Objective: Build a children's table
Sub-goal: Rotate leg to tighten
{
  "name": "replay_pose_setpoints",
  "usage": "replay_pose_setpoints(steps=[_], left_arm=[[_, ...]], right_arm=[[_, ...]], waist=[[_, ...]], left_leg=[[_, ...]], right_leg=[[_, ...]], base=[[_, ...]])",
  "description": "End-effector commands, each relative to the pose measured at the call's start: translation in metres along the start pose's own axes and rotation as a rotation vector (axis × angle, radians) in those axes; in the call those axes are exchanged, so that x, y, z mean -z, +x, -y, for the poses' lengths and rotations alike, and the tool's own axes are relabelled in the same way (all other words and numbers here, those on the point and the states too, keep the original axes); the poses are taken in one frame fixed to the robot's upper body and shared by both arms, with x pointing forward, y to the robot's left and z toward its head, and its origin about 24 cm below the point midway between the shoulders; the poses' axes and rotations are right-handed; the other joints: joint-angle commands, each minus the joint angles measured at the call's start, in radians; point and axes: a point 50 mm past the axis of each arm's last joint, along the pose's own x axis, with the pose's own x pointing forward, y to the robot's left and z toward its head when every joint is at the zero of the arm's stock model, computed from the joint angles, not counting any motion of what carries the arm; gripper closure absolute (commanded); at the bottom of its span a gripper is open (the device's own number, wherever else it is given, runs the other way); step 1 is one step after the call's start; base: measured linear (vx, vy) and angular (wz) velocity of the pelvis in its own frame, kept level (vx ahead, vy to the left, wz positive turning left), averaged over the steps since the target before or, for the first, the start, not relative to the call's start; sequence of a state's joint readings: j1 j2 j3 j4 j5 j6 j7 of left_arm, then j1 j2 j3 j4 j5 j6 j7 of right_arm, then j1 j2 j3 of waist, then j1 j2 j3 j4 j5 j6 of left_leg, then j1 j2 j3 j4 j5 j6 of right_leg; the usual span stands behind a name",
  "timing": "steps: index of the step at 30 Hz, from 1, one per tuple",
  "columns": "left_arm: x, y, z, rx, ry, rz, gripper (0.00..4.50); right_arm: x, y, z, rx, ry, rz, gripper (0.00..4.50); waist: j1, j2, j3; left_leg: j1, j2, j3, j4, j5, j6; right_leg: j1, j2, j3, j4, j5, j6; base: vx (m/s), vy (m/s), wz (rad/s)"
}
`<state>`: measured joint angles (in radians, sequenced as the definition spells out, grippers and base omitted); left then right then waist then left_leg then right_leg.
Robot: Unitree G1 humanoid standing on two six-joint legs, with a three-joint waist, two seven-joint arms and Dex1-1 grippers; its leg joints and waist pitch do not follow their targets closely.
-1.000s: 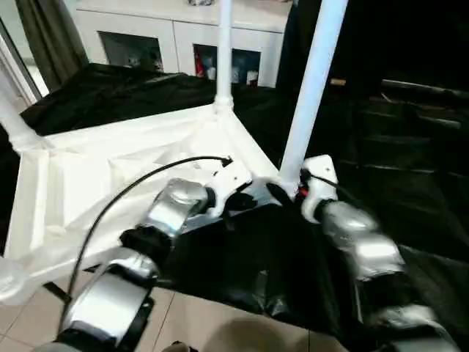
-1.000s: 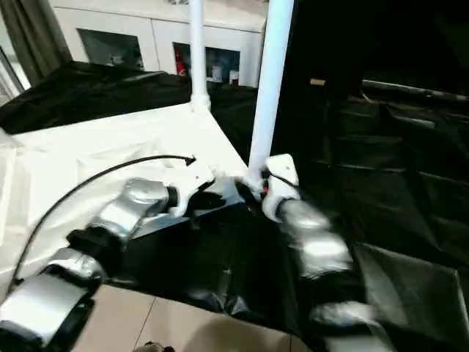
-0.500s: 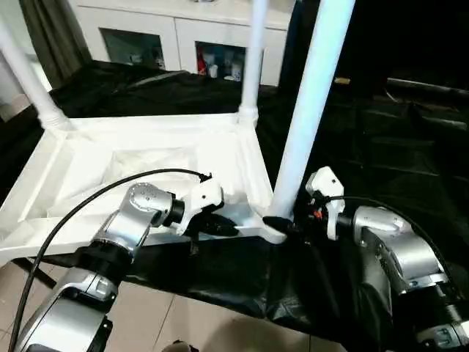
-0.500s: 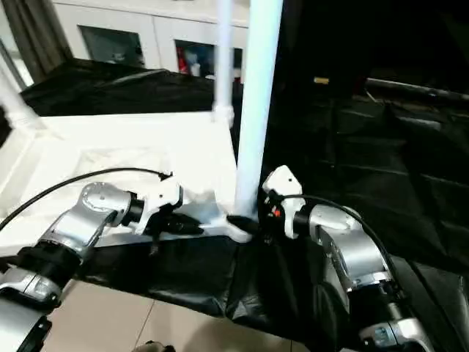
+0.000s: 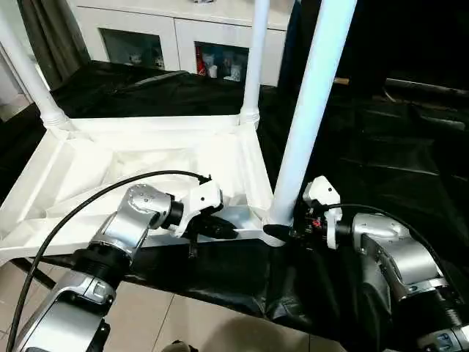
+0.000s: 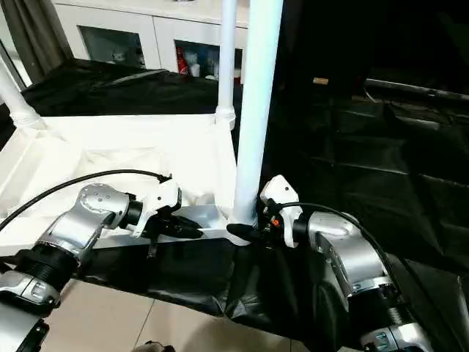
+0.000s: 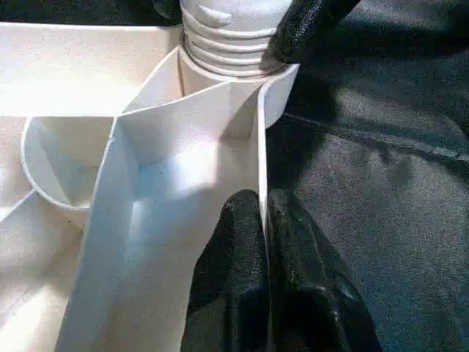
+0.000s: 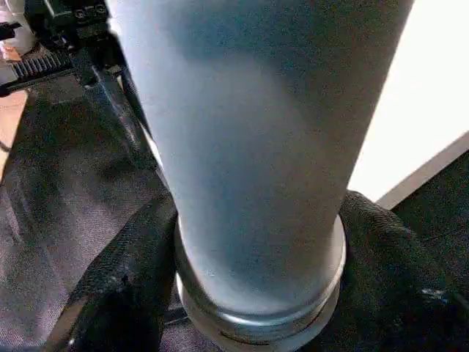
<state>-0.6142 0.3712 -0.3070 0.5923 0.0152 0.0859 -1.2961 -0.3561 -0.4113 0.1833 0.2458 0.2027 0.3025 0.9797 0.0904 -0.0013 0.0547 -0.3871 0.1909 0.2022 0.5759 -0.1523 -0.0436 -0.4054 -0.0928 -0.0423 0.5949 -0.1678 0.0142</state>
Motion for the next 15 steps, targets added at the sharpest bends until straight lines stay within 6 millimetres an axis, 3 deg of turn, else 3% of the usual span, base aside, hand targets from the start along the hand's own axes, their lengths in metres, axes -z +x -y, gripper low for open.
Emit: replay_pose_setpoints(steps=[1, 3, 5, 6, 7, 9, 10, 11, 12, 14, 15], left_arm=[[-0.009, 0.003, 0.001, 0.006, 0.021, 0.051, 4.50], [-0.009, 0.005, -0.002, -0.031, 0.011, 0.045, 4.50], [-0.008, 0.012, -0.012, -0.154, -0.019, 0.030, 4.50], [-0.008, 0.012, -0.012, -0.154, -0.019, 0.030, 4.50], [-0.009, 0.018, -0.016, -0.209, -0.038, 0.023, 4.50], [-0.011, 0.026, -0.020, -0.261, -0.066, 0.026, 4.50], [-0.012, 0.030, -0.022, -0.288, -0.083, 0.028, 4.50], [-0.012, 0.031, -0.022, -0.289, -0.084, 0.028, 4.50], [-0.016, 0.037, -0.023, -0.319, -0.102, 0.035, 4.50], [-0.017, 0.039, -0.024, -0.322, -0.105, 0.036, 4.50], [-0.027, 0.054, -0.024, -0.356, -0.121, 0.048, 4.50]], right_arm=[[-0.001, 0.001, -0.001, 0.014, 0.012, 0.022, 1.73], [0.001, 0.004, 0.000, 0.044, 0.038, 0.034, 1.74], [0.010, 0.013, 0.006, 0.207, 0.125, 0.060, 1.75], [0.010, 0.013, 0.006, 0.207, 0.125, 0.060, 1.75], [0.015, 0.019, 0.007, 0.294, 0.173, 0.069, 1.75], [0.019, 0.026, 0.008, 0.389, 0.224, 0.075, 1.75], [0.021, 0.031, 0.008, 0.441, 0.253, 0.076, 1.75], [0.021, 0.031, 0.008, 0.444, 0.255, 0.076, 1.75], [0.022, 0.036, 0.010, 0.516, 0.301, 0.088, 1.75], [0.021, 0.037, 0.010, 0.528, 0.306, 0.090, 1.76], [0.017, 0.049, 0.012, 0.622, 0.332, 0.094, 1.76]], waist=[[-0.002, -0.010, -0.067], [-0.003, -0.011, -0.066], [-0.005, -0.012, -0.065], [-0.008, -0.012, -0.064], [-0.008, -0.014, -0.066], [-0.010, -0.010, -0.063], [-0.012, -0.015, -0.065], [-0.012, -0.013, -0.064], [-0.014, -0.005, -0.062], [-0.014, -0.011, -0.063], [-0.019, -0.004, -0.063]], left_leg=[[0.026, 0.039, -0.017, -0.066, -0.291, 0.012], [0.026, 0.038, -0.017, -0.067, -0.300, 0.007], [0.028, 0.037, -0.018, -0.067, -0.313, -0.003], [0.029, 0.035, -0.018, -0.067, -0.322, -0.008], [0.028, 0.036, -0.022, -0.070, -0.328, -0.019], [0.037, 0.034, -0.022, -0.070, -0.368, -0.037], [0.026, 0.034, -0.028, -0.075, -0.358, -0.037], [0.028, 0.035, -0.025, -0.076, -0.360, -0.035], [0.036, 0.034, -0.024, -0.074, -0.390, -0.037], [0.038, 0.031, -0.027, -0.073, -0.409, -0.042], [0.037, 0.032, -0.027, -0.074, -0.415, -0.050]], right_leg=[[0.034, -0.048, 0.031, -0.070, -0.282, -0.208], [0.034, -0.050, 0.032, -0.071, -0.301, -0.204], [0.028, -0.050, 0.031, -0.076, -0.330, -0.199], [0.027, -0.050, 0.031, -0.078, -0.348, -0.195], [0.029, -0.052, 0.031, -0.079, -0.380, -0.177], [0.019, -0.051, 0.031, -0.087, -0.410, -0.173], [0.034, -0.052, 0.027, -0.083, -0.411, -0.158], [0.029, -0.050, 0.030, -0.085, -0.406, -0.156], [0.017, -0.051, 0.033, -0.089, -0.417, -0.159], [0.020, -0.051, 0.029, -0.092, -0.444, -0.152], [0.015, -0.050, 0.030, -0.094, -0.447, -0.148]], base=[[0.000, 0.000, 0.00], [0.000, 0.000, 0.00], [0.000, 0.000, 0.00], [0.000, 0.000, 0.00], [0.000, 0.000, 0.00], [0.000, 0.000, 0.00], [0.000, 0.000, 0.00], [0.000, 0.000, 0.00], [0.000, 0.000, 0.00], [0.000, 0.000, 0.00], [0.000, 0.000, 0.00]])
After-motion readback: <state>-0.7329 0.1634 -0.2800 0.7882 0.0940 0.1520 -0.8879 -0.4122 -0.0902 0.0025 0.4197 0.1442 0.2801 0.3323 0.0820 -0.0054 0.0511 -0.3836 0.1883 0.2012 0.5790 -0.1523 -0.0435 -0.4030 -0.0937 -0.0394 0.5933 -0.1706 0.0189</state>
